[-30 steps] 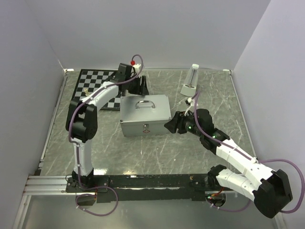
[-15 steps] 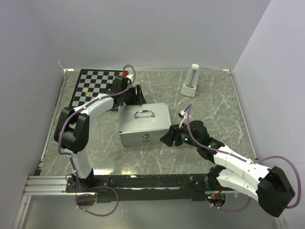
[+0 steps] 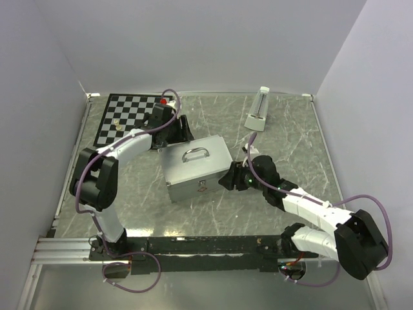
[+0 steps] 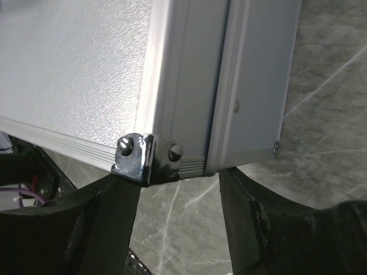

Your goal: Organize the medicine kit

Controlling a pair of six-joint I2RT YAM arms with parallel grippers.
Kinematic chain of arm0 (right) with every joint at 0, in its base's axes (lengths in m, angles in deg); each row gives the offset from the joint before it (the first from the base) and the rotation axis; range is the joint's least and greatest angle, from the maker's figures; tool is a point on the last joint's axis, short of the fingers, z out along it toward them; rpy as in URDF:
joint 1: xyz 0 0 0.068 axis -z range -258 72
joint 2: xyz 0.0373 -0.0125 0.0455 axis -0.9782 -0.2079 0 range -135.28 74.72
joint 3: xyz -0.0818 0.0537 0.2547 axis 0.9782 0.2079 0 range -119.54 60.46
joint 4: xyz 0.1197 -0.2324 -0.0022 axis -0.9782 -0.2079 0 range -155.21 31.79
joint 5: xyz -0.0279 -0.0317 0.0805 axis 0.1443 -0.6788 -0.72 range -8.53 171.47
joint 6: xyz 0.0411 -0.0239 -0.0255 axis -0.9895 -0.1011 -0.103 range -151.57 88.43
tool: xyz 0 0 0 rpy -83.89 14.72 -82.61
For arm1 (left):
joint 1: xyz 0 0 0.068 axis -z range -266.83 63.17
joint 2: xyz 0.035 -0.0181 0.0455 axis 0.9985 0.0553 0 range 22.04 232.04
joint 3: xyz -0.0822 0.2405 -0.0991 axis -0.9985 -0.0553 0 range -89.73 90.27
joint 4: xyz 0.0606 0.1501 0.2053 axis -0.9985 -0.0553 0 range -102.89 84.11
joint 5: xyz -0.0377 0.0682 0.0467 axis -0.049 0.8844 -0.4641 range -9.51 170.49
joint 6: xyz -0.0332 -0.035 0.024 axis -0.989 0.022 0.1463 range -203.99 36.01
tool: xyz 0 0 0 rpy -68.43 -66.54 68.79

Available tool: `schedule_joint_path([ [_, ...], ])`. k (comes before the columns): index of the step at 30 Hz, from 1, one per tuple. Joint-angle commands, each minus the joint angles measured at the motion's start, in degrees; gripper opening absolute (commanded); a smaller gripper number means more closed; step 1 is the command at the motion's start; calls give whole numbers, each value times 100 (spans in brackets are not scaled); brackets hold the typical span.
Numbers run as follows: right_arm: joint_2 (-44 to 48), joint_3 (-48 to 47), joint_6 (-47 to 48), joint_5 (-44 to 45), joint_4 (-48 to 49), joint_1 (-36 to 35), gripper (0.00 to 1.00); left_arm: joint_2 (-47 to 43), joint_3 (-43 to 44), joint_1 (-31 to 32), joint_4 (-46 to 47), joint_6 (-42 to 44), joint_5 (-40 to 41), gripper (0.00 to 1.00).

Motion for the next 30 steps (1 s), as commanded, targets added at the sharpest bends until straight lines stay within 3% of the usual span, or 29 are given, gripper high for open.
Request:
schedule_joint_path([
  [1, 128, -158, 165, -72, 787, 344, 63, -250, 21, 75, -362, 16, 61, 63],
  [6, 199, 113, 376, -1012, 1435, 300, 61, -654, -191, 58, -151, -98, 404, 65],
  [10, 243, 896, 174, -1364, 3078, 124, 66, -1005, -103, 31, -194, -212, 824, 70],
  [15, 182, 809, 315, -1673, 2869, 98, 74, -1734, -208, 31, -71, -396, 1316, 75],
  [16, 112, 844, 262, -1690, 3027, 107, 100, -1875, -252, 31, -54, -440, 1353, 75],
  [30, -1558, 906, -388, -1919, 4952, -227, 100, -3107, -1711, 172, -212, -740, 1063, 68],
])
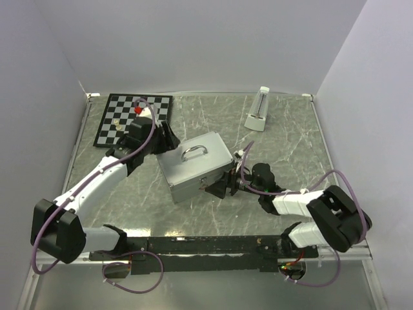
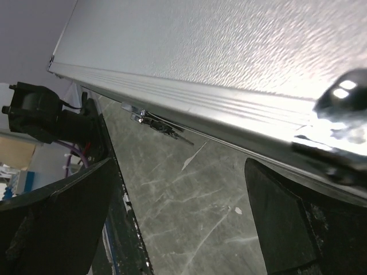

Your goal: Organize the medicine kit

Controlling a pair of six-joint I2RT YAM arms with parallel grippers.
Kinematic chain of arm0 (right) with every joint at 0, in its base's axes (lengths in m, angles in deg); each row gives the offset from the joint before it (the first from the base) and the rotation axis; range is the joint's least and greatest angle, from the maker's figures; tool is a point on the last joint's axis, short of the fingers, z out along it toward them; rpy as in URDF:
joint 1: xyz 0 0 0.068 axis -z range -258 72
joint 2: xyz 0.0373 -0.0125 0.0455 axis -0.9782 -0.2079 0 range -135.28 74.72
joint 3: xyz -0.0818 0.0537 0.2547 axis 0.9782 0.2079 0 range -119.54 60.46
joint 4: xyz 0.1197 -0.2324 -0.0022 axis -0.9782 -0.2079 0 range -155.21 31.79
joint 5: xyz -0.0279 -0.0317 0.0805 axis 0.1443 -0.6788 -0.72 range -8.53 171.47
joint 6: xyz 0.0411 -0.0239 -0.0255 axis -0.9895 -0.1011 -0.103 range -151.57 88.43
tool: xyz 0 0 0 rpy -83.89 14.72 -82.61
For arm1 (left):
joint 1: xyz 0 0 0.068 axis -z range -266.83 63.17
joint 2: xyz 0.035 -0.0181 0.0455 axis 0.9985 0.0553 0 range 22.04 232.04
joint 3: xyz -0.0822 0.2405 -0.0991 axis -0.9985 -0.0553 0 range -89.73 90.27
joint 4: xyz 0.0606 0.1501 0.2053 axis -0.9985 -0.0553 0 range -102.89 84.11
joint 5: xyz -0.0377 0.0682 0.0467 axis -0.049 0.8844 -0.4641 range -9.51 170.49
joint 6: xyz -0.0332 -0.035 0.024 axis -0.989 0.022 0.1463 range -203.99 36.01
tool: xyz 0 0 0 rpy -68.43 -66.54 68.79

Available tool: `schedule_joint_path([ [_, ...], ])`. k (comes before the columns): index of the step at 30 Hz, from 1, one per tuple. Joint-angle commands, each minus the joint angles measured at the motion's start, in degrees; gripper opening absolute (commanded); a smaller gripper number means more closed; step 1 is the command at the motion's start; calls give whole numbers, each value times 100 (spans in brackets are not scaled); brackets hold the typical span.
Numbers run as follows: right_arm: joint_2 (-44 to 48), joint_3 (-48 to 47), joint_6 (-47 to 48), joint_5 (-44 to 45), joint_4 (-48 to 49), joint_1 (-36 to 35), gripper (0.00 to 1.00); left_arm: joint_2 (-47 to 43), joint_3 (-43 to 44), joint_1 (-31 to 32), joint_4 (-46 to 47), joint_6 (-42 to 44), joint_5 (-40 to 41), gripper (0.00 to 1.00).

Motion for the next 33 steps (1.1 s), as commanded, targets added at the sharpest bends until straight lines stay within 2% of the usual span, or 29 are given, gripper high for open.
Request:
schedule_joint_path([
  [1, -276, -58, -98, -131, 1069, -216, 100, -292, -286, 71, -83, -75, -69, 68],
  [7, -530, -207, -229, -131, 1438, -384, 100, -143, -287, 124, -267, 83, -43, 67],
  [18, -1330, -164, -871, -263, 2853, -480, 95, -2, -419, 141, -356, 285, 300, 66],
  [25, -1524, 82, -1047, 352, 3442, -516, 94, -195, -542, 133, -189, 224, 256, 66],
  [33, -1279, 223, -784, 993, 2864, -586, 94, -503, -428, 141, -188, 215, 431, 69],
])
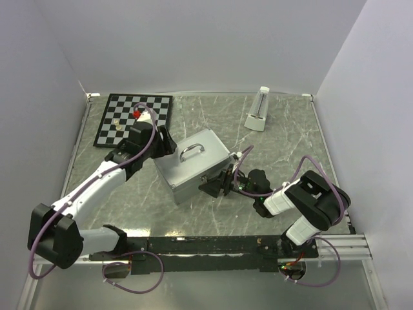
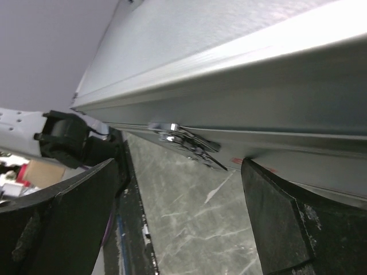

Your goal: Organize the medicine kit

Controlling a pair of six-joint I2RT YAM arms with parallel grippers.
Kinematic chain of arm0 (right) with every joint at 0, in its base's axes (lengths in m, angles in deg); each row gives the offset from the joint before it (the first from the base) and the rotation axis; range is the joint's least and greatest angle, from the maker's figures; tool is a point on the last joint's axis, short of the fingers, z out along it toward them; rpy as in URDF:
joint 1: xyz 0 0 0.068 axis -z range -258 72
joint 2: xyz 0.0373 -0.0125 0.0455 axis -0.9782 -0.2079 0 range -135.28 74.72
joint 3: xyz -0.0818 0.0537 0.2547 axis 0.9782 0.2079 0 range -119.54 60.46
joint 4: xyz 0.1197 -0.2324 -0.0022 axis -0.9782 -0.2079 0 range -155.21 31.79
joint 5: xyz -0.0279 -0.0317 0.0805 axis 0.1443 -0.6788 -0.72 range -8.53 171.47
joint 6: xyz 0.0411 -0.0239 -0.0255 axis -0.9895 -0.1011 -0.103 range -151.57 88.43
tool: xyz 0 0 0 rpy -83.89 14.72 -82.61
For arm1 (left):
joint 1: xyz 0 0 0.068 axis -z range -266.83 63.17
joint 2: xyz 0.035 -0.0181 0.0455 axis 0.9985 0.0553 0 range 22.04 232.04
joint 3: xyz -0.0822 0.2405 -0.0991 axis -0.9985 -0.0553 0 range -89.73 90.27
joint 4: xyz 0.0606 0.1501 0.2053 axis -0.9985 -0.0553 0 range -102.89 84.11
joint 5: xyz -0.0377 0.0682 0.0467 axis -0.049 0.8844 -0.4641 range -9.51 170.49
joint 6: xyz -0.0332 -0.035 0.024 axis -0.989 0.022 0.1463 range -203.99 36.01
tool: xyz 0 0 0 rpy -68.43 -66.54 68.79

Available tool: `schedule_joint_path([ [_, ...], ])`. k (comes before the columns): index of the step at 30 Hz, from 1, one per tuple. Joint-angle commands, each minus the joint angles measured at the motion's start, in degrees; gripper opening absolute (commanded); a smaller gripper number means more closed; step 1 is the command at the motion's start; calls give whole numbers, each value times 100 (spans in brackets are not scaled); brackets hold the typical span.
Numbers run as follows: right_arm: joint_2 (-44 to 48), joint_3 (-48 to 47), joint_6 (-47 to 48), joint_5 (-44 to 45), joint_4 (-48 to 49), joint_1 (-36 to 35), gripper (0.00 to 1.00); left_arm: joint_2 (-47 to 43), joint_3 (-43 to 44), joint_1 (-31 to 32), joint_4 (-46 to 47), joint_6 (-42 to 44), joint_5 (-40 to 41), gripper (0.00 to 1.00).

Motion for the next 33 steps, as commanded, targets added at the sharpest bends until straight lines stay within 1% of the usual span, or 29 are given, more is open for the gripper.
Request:
schedule_joint_path([
  [1, 180, 81, 248, 496, 243, -74, 94, -308, 71, 52, -123, 7, 121, 69],
  [8, -101, -51, 152, 250, 619, -92, 94, -72, 115, 52, -123, 51, 139, 69],
  [15, -330, -147, -50, -75, 1225, -109, 90, 43, -52, 52, -35, 16, 25, 68],
  [23, -277, -130, -77, -93, 1454, -110, 86, 113, -140, 52, 35, 25, -28, 68],
  [28, -207, -86, -121, -67, 1621, -136, 86, 113, -201, 52, 88, -1, -54, 68],
  [33, -102, 2, -103, 153, 1727, -197, 87, 105, -281, 52, 158, -36, -115, 68],
])
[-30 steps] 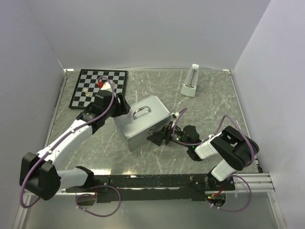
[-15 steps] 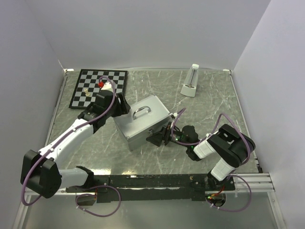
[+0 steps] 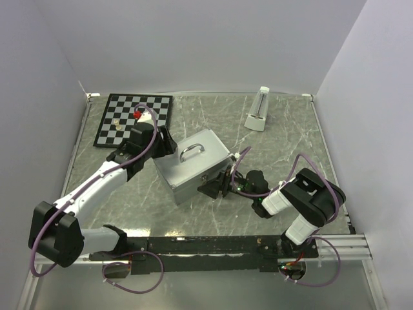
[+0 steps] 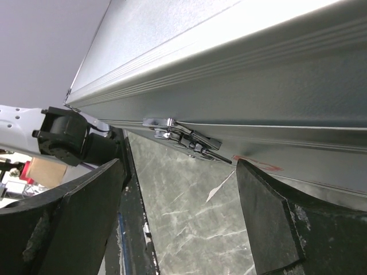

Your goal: Organize the medicine kit

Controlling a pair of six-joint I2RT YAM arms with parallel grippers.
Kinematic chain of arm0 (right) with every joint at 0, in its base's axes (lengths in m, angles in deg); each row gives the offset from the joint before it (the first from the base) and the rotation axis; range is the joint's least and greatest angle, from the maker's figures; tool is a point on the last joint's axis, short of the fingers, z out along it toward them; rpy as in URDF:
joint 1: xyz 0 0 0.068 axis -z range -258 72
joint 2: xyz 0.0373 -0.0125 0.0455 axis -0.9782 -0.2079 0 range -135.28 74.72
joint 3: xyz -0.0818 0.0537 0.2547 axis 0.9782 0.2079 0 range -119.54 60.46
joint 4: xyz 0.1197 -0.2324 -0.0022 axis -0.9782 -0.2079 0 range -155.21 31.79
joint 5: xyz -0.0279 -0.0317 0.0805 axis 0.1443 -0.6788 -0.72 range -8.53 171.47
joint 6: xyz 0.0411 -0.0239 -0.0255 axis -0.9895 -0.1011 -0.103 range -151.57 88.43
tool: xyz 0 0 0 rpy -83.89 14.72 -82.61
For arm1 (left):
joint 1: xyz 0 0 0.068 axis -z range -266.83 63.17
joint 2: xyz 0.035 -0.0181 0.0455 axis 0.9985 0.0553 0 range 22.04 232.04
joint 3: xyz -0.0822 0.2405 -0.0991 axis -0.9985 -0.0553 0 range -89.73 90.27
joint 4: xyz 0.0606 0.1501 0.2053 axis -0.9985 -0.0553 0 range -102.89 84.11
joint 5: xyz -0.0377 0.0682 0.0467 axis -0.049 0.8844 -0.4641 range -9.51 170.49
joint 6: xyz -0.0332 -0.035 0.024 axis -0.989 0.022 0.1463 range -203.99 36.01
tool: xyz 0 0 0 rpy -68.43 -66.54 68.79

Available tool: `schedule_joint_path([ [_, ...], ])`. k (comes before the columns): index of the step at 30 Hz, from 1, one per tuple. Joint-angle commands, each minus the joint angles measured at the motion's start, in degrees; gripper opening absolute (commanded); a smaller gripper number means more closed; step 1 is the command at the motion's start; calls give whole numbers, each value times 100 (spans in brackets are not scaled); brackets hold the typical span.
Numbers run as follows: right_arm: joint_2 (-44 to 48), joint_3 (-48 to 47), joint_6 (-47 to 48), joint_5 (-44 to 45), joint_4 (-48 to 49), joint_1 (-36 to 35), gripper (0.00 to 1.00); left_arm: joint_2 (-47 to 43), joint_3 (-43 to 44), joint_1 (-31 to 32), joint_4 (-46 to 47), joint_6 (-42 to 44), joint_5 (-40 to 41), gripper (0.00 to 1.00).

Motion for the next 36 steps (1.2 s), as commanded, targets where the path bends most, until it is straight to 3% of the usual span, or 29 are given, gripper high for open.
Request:
schedule_joint_path([
  [1, 176, 17, -5, 212, 1513, -110, 87, 50, -195, 32, -34, -60, -196, 67],
  [11, 203, 184, 110, 1003, 1705, -163, 90, -38, -327, 32, -7, -105, -241, 68],
  [36, 660, 26, -110, 731, 1926, -207, 80, 15, -363, 32, 10, -131, -337, 67],
])
